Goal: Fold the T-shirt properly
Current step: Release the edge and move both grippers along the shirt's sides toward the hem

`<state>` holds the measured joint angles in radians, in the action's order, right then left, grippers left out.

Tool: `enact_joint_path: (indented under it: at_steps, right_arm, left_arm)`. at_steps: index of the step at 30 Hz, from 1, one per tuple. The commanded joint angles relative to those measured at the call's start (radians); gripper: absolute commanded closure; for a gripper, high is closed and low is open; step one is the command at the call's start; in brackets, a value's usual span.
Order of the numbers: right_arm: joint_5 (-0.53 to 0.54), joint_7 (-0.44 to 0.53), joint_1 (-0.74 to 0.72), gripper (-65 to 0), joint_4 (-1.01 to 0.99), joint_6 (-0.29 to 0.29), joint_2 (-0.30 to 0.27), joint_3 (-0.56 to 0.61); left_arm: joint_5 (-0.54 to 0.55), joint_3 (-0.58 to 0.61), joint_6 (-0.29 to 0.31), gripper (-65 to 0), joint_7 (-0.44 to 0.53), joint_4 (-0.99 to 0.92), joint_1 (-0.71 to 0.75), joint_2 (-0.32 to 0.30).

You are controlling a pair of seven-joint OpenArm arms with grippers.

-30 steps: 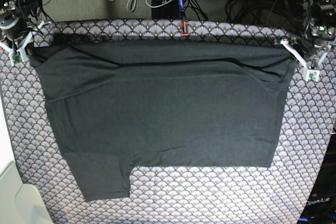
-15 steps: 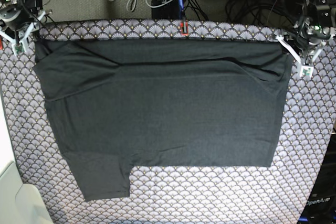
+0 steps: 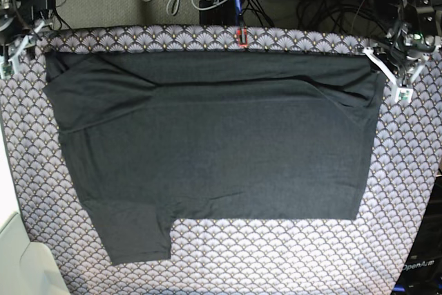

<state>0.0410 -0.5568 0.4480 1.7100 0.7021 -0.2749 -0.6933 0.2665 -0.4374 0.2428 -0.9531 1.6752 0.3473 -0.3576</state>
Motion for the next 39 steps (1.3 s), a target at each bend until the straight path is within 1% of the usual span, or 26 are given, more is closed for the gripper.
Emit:
enact_joint_path:
  at_steps: [1,4,6,9,12,13,16,19,21,24,26,28,30,35,36,39]
  right_arm:
    - [0.009,0.021,-0.013,-23.5,0.018,-0.004,-0.024,-0.009]
    - [0.009,0.021,-0.041,-23.5,0.014,-0.004,-0.039,-0.009]
    - [0.009,0.021,-0.094,-23.4,0.011,-0.004,-0.048,-0.007]
    - [0.009,0.019,-0.191,-23.4,-0.006,-0.004,-0.05,-0.004]
    - [0.006,0.014,-0.34,-23.4,-0.06,-0.004,-0.048,0.01]
    - [-0.01,-0.001,-0.403,-23.4,-0.097,-0.004,-0.05,0.027]
    - [-0.091,-0.05,-0.584,-23.4,-0.224,-0.004,-0.051,0.077]
    - [-0.18,-0.055,-0.742,-23.4,-0.387,-0.004,-0.056,0.136]
    - [-0.198,-0.052,-0.817,-23.4,-0.473,-0.004,-0.056,0.163]
    - [-0.203,-0.044,-0.931,-23.4,-0.611,-0.004,-0.067,0.209]
    - [-0.203,-0.006,-0.987,-23.4,-0.697,-0.004,-0.077,0.234]
    - [-0.203,0.063,-1.035,-23.4,-0.79,-0.004,-0.082,0.281]
    - [-0.203,0.131,-1.066,-23.4,-0.865,-0.004,-0.085,0.309]
    - [-0.203,0.287,-1.125,-23.5,-1.036,-0.008,-0.083,0.395]
    - [-0.203,0.317,-1.129,-23.4,-1.068,-0.051,-0.083,0.407]
    - [-0.203,0.423,-1.132,-23.5,-1.148,-0.143,-0.082,0.416]
  left_arm:
    - [0.003,-0.011,-0.003,-23.5,0.013,0.018,-0.009,-0.014]
    - [0.003,-0.045,-0.004,-30.5,0.015,0.019,-0.018,-0.011]
    - [0.004,-0.073,0.002,-34.4,0.013,0.012,-0.054,-0.01]
    - [0.004,-0.08,0.003,-37.6,0.007,-0.016,-0.138,-0.01]
    - [-0.005,-0.076,0.002,-38.3,0.006,-0.068,-0.262,-0.011]
    - [-0.005,-0.073,0.0,-38.4,0.007,-0.089,-0.308,-0.011]
    - [-0.005,-0.071,-0.003,-38.4,0.012,-0.157,-0.443,-0.008]
    - [-0.008,-0.07,-0.003,-38.4,0.013,-0.225,-0.569,0.024]
    - [-0.008,-0.068,-0.003,-38.4,0.016,-0.284,-0.624,0.029]
    - [-0.013,0.002,-0.004,-38.4,0.075,-0.387,-0.712,0.027]
    - [-0.043,0.055,-0.004,-38.4,0.125,-0.449,-0.735,0.027]
    - [-0.091,0.119,-0.004,-38.4,0.197,-0.49,-0.759,0.03]
    - [-0.126,0.167,-0.006,-38.4,0.239,-0.513,-0.767,0.032]
    - [-0.166,0.176,-0.006,-38.4,0.305,-0.636,-0.836,0.065]
    - [-0.169,0.176,-0.006,-38.4,0.311,-0.656,-0.845,0.068]
    - [-0.167,0.176,-0.006,-38.4,0.352,-0.709,-0.854,0.07]
